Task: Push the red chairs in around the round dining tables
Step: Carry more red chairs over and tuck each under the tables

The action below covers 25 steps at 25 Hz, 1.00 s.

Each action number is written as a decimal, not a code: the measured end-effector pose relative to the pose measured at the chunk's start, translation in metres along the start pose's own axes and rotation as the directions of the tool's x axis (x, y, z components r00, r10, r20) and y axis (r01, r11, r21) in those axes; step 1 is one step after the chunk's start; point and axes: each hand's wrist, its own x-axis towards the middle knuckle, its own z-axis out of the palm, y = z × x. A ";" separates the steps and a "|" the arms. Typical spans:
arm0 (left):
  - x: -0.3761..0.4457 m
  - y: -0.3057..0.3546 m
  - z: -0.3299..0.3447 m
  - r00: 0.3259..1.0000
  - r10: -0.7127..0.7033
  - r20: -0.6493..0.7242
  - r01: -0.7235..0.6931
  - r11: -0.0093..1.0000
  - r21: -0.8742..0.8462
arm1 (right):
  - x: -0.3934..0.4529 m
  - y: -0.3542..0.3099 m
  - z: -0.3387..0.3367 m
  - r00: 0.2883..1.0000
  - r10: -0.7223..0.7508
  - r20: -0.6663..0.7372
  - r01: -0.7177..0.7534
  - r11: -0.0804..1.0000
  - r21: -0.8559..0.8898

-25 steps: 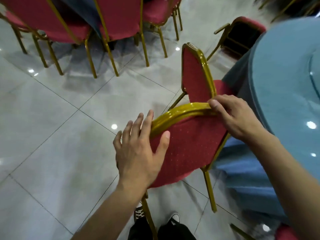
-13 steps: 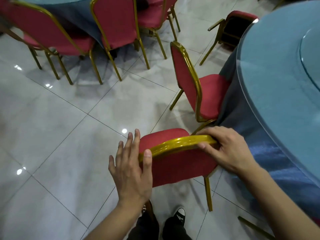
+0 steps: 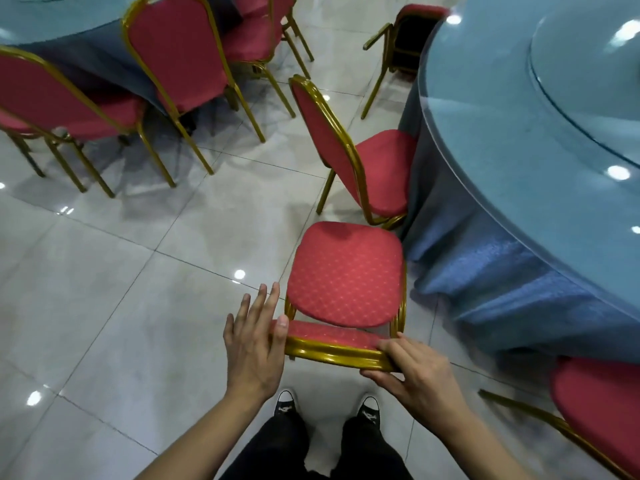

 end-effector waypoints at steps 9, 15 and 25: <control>0.013 -0.073 -0.015 0.950 0.189 0.248 -0.207 0.977 0.047 | -0.020 -0.057 0.044 0.992 0.130 0.002 -0.129 0.984 -0.123; 0.021 -0.107 -0.032 0.858 0.342 0.382 -0.376 0.926 0.016 | -0.044 -0.110 0.065 0.958 0.280 -0.062 -0.287 0.934 -0.214; 0.013 -0.130 -0.046 0.681 0.535 0.500 -0.606 0.795 -0.025 | -0.101 -0.225 0.103 0.810 0.549 -0.206 -0.584 0.785 -0.207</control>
